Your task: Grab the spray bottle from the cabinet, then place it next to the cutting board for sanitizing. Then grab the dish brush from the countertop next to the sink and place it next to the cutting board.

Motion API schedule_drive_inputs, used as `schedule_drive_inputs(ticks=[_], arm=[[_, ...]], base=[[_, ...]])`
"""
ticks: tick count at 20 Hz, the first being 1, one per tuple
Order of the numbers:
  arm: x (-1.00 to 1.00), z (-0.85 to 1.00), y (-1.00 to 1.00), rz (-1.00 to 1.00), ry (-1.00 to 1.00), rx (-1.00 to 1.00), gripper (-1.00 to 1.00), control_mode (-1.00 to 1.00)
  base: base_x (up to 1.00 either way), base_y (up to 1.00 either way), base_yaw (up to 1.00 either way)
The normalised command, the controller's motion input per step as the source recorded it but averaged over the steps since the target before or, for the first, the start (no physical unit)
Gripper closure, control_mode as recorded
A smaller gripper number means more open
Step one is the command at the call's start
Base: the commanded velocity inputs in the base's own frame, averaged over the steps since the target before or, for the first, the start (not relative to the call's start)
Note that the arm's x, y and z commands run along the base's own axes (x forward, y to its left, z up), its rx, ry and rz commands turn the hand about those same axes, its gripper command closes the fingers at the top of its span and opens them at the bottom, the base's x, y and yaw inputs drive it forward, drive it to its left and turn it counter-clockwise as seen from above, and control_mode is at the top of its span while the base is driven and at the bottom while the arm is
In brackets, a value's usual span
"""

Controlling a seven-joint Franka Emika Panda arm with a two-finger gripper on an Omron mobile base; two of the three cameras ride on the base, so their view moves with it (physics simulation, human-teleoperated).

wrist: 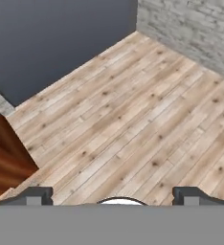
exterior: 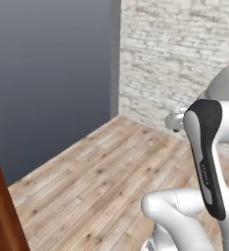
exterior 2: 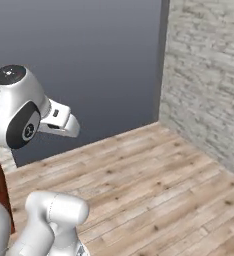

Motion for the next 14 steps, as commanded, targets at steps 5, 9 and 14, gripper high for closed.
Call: schedule_drive_inputs(ticks=[5,9,14], arm=[[0.0,0.0,0.0,0.0,0.0,0.0,-1.0,1.0],[0.0,0.0,0.0,0.0,0.0,0.0,-1.0,1.0],[0.0,0.0,0.0,0.0,0.0,0.0,-1.0,1.0]], base=[[0.0,0.0,1.0],[0.0,0.0,1.0],[0.0,-0.31,0.9]])
